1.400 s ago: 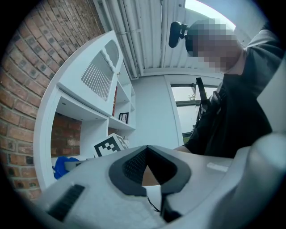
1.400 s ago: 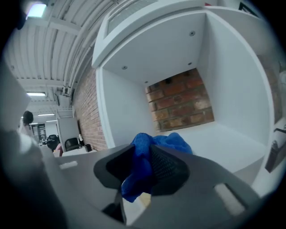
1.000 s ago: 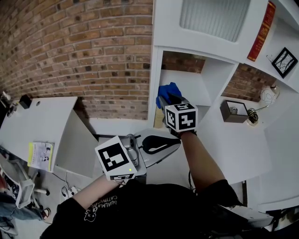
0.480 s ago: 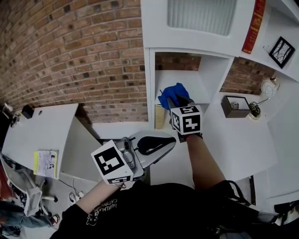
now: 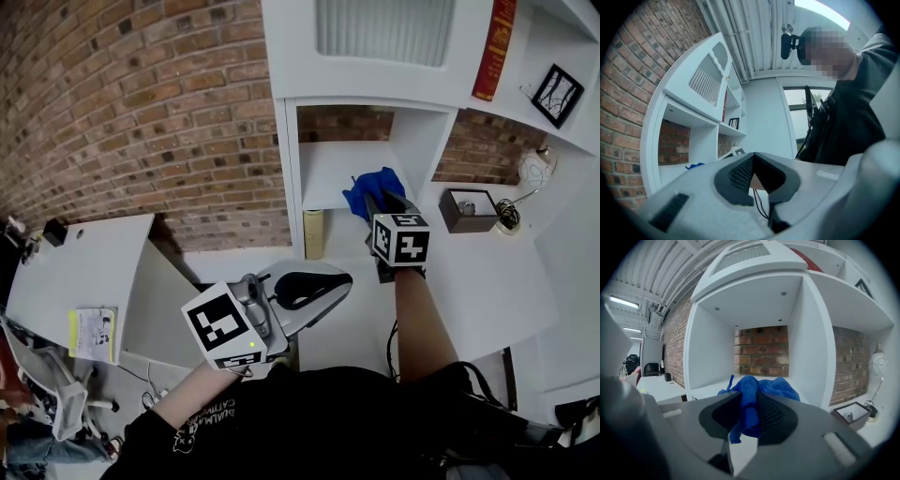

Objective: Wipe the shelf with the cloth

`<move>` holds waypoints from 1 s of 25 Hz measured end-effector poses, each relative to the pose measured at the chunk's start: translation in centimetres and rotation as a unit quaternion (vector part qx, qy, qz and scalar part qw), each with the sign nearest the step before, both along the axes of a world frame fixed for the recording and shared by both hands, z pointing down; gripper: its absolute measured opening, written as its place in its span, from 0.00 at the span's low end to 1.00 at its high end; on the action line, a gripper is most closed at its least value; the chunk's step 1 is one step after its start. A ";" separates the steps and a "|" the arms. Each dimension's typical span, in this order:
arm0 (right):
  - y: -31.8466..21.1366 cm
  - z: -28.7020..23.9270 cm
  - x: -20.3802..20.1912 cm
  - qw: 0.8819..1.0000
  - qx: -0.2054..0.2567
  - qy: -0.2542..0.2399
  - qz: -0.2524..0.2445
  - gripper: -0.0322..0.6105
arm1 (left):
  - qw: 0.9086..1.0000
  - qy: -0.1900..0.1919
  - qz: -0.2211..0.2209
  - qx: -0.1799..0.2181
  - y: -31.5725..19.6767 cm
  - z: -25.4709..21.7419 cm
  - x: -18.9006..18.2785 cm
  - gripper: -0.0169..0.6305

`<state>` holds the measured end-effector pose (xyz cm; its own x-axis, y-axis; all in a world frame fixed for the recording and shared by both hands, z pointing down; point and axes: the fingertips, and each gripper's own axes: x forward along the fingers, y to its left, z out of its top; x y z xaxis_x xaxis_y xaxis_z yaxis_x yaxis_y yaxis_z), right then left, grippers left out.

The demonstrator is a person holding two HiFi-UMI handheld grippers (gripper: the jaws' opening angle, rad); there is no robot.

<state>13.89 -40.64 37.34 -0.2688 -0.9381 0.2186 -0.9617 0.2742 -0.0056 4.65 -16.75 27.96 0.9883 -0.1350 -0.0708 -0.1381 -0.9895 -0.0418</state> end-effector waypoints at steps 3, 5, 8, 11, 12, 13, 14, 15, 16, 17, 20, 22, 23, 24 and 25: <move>0.1 0.0 1.4 1.000 -0.001 -0.013 0.008 0.20 | 1.000 0.000 0.001 0.000 0.1 0.1 0.3 0.03; 0.1 0.1 2.3 1.000 0.000 -0.021 0.014 0.20 | 1.000 -0.001 0.002 -0.001 0.2 0.3 0.5 0.03; 0.5 0.0 3.4 0.999 0.001 -0.031 0.021 0.20 | 1.000 -0.002 0.002 0.000 0.4 0.2 0.7 0.03; 1.4 0.6 4.2 0.999 -0.006 -0.046 0.021 0.20 | 1.000 0.003 0.002 0.004 1.0 -0.2 1.0 0.03; 1.8 0.9 4.5 0.998 -0.013 -0.056 0.019 0.19 | 1.000 0.003 0.002 0.006 1.3 -0.3 1.2 0.03; 2.1 1.3 4.9 0.997 -0.021 -0.067 0.017 0.19 | 1.000 0.003 0.002 0.009 1.7 -0.4 1.3 0.03; 2.4 1.6 5.3 0.996 -0.029 -0.077 0.015 0.19 | 1.000 0.002 0.002 0.012 2.1 -0.6 1.4 0.03; 2.7 1.7 5.6 0.996 -0.034 -0.084 0.012 0.20 | 1.000 0.002 0.001 0.016 2.5 -0.7 1.5 0.03; 3.0 1.6 5.9 0.996 -0.035 -0.086 0.011 0.19 | 1.000 0.002 -0.001 0.020 2.9 -0.9 1.6 0.03; 3.3 1.4 6.0 0.996 -0.035 -0.086 0.010 0.20 | 1.000 0.002 -0.002 0.023 3.3 -1.0 1.7 0.03; 4.3 1.1 6.6 0.995 -0.030 -0.099 0.011 0.20 | 0.999 0.002 -0.004 0.033 4.7 -1.1 2.2 0.03; 5.4 1.2 7.2 0.993 -0.029 -0.117 0.014 0.20 | 0.999 0.002 -0.006 0.036 5.6 -1.0 2.5 0.03; 6.0 1.3 7.5 0.991 -0.029 -0.126 0.015 0.20 | 0.999 0.003 -0.009 0.034 5.9 -0.9 2.5 0.03; 6.5 1.3 7.7 0.990 -0.028 -0.134 0.015 0.20 | 0.999 0.005 -0.013 0.031 6.1 -0.8 2.5 0.03; 7.1 1.2 8.0 0.989 -0.025 -0.144 0.014 0.20 | 1.000 0.009 -0.018 0.024 6.1 -0.7 2.4 0.03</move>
<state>21.87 -33.52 38.57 -0.3001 -0.9360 0.1841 -0.9257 0.2392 -0.2929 7.09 -10.62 27.26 0.9813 -0.1672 -0.0953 -0.1754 -0.9807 -0.0864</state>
